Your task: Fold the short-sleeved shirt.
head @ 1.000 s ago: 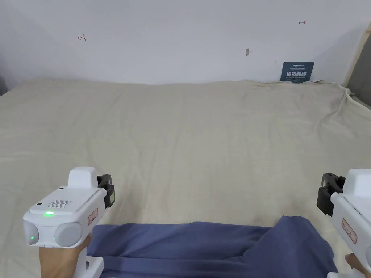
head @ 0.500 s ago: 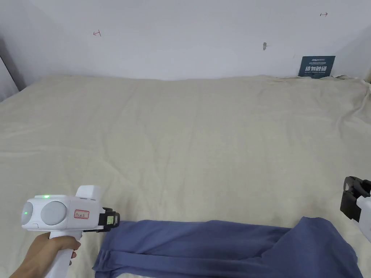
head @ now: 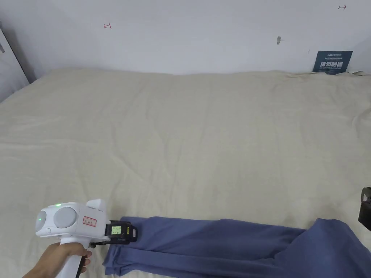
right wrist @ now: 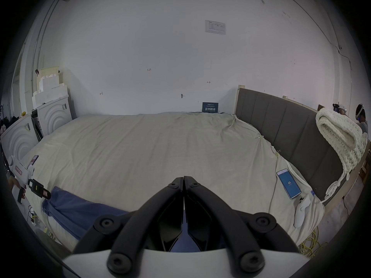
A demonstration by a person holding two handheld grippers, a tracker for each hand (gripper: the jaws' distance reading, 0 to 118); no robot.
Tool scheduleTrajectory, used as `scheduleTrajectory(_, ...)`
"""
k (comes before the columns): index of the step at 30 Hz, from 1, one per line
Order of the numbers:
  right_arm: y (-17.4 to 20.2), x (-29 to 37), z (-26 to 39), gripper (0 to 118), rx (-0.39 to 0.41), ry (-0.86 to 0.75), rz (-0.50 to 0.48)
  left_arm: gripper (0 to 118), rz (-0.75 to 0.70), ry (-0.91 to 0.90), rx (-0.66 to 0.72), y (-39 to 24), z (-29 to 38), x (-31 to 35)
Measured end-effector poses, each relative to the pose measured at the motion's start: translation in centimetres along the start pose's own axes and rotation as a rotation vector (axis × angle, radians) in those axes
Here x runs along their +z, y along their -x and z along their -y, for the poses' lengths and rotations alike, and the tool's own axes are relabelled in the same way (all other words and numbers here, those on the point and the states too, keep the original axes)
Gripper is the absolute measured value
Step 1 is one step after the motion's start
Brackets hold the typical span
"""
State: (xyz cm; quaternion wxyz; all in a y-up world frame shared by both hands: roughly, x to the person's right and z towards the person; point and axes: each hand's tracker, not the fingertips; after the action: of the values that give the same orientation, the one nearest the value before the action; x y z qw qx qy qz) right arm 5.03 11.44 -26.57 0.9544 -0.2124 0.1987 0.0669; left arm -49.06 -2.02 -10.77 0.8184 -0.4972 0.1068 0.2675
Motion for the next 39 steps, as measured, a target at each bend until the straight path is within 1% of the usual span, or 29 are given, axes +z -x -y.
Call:
scheduleTrajectory(2, 0.1, 0.0, 0.0, 0, 0.0, 0.007, -0.002, 89, 0.001, 0.009, -0.006, -0.2, -0.1, -0.5)
scheduleTrajectory(4, 0.2, 0.1, 0.0, 0, -0.005, 0.01, -0.003, 82, -0.007, 0.03, -0.009, -0.4, -0.1, -1.1)
scheduleTrajectory(6, 0.3, 0.3, -0.1, 0, -0.01, 0.013, -0.006, 80, -0.038, 0.052, -0.014, -0.5, 0.0, -1.7)
scheduleTrajectory(8, 0.2, 0.4, -0.1, 0, -0.009, 0.013, -0.006, 71, -0.072, 0.051, -0.027, -0.5, 0.0, -1.9)
scheduleTrajectory(10, 0.2, 0.4, -0.2, 0, -0.006, 0.015, -0.006, 59, -0.077, 0.037, -0.034, -0.6, 0.1, -1.5)
scheduleTrajectory(12, 0.2, 0.4, -0.2, 0, -0.009, 0.018, -0.008, 41, -0.096, 0.028, -0.067, -0.6, 0.2, -1.2)
scheduleTrajectory(14, 0.1, 0.3, -0.3, 0, -0.018, 0.021, -0.014, 27, -0.129, 0.025, -0.111, -0.7, 0.3, -1.1)
scheduleTrajectory(15, 0.1, 0.3, -0.3, 0, -0.021, 0.02, -0.016, 17, -0.147, 0.015, -0.139, -0.8, 0.3, -1.0)
scheduleTrajectory(16, 0.1, 0.3, -0.3, 0, -0.024, 0.02, -0.017, 11, -0.102, 0.023, -0.128, -0.7, 0.2, -1.1)
scheduleTrajectory(17, 0.1, 0.3, -0.3, 0, -0.026, 0.02, -0.019, 8, -0.093, 0.023, -0.114, -0.9, 0.1, -1.2)
scheduleTrajectory(20, 0.0, 0.3, -0.3, 0, -0.042, 0.019, -0.024, 3, -0.107, 0.037, -0.157, -2.9, 0.4, -1.6)
scheduleTrajectory(22, -0.2, 0.4, -0.3, 0, -0.051, 0.017, -0.028, 0, -0.111, 0.032, -0.156, -4.3, 0.7, -1.5)
scheduleTrajectory(28, -0.8, 0.7, -0.7, 0, -0.051, 0.01, -0.029, 0, -0.106, -0.018, -0.199, -5.0, 0.0, 0.6)
scheduleTrajectory(32, -1.2, 0.8, -0.9, 0, -0.057, 0.001, -0.026, 0, -0.123, -0.067, -0.2, -4.5, -1.2, 3.5)
scheduleTrajectory(35, -1.4, 0.6, -0.9, 0, -0.059, -0.005, -0.025, 0, -0.121, -0.086, -0.169, -3.2, -2.1, 5.8)
scheduleTrajectory(39, -1.6, 0.0, -0.8, 0, -0.066, -0.007, -0.028, 0, -0.111, -0.101, -0.147, -2.1, -2.3, 7.3)
